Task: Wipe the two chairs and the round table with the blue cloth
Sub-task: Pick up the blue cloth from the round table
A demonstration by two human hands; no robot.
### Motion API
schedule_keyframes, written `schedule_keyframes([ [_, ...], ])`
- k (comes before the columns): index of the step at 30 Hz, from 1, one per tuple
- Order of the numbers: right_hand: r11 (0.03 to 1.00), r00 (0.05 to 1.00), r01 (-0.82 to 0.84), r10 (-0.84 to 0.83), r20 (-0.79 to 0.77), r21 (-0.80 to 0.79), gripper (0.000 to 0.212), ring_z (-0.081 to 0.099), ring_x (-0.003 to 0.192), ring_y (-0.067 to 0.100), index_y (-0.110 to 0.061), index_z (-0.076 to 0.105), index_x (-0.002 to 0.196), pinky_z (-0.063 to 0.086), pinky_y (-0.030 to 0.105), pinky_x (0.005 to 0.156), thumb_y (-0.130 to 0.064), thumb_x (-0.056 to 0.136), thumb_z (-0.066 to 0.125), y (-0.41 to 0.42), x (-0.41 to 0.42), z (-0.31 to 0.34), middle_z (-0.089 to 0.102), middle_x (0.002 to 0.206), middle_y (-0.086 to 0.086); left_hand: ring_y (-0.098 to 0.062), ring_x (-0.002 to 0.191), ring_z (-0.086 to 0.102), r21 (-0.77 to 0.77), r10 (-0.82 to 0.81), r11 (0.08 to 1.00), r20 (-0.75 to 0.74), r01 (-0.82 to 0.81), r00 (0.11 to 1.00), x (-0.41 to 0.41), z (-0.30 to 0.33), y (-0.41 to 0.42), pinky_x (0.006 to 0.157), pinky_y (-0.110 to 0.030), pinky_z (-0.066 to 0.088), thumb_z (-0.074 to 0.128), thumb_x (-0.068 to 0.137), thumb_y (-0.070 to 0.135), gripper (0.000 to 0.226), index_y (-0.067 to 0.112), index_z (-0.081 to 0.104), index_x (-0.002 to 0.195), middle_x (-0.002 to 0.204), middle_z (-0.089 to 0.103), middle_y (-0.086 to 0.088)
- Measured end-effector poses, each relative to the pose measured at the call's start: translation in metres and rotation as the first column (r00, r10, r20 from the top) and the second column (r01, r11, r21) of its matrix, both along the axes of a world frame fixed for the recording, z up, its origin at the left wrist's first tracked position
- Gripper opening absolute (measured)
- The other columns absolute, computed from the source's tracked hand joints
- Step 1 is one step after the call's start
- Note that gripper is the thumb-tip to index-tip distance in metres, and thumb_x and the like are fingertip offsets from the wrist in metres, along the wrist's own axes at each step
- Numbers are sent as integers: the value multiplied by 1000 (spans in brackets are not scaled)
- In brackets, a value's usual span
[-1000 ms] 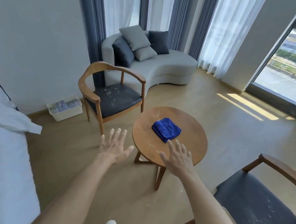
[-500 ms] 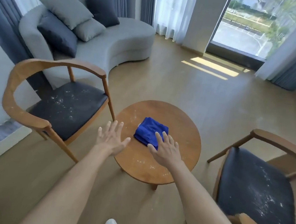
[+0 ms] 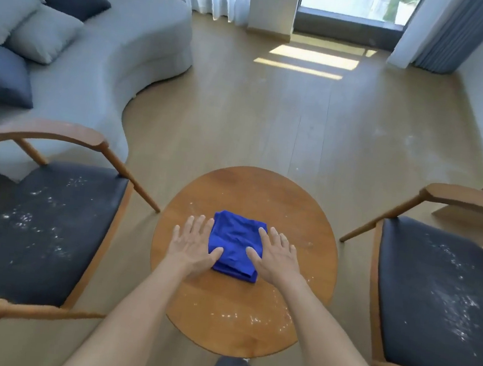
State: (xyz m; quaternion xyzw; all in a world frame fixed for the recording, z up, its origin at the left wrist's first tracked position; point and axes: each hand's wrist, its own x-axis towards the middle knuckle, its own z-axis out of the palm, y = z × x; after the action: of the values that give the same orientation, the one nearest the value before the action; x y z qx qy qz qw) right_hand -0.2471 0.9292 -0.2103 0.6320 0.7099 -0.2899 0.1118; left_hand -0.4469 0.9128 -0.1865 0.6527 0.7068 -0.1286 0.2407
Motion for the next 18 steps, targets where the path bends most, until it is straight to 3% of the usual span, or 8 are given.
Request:
schedule_keyframes([
  [6,998,998,28,-26,49,-57,68,1,148,25,-25,5,154,10,46,118,-58,97,25,50,-14,-55,0,162,2,-21,149,-6,-52,-88,995,22,89,996,-13,-65,61,120,-47,4,36,93,57,80,21,0,154,163,-3,1],
  [14,994,987,80,-69,143,-75,69,4,148,27,-24,2,154,12,45,118,-50,98,33,85,-18,-133,1,162,4,-23,149,-6,-98,-322,942,5,321,947,-21,-157,132,120,-46,7,33,96,52,76,19,-3,154,163,-3,-1],
  [18,997,983,66,-59,172,-33,68,15,143,26,-21,8,153,22,40,114,-40,96,38,90,-22,-155,12,159,2,-24,148,3,-80,-404,912,-7,403,915,-22,-184,148,118,-45,14,36,96,47,74,17,0,154,161,8,-2],
])
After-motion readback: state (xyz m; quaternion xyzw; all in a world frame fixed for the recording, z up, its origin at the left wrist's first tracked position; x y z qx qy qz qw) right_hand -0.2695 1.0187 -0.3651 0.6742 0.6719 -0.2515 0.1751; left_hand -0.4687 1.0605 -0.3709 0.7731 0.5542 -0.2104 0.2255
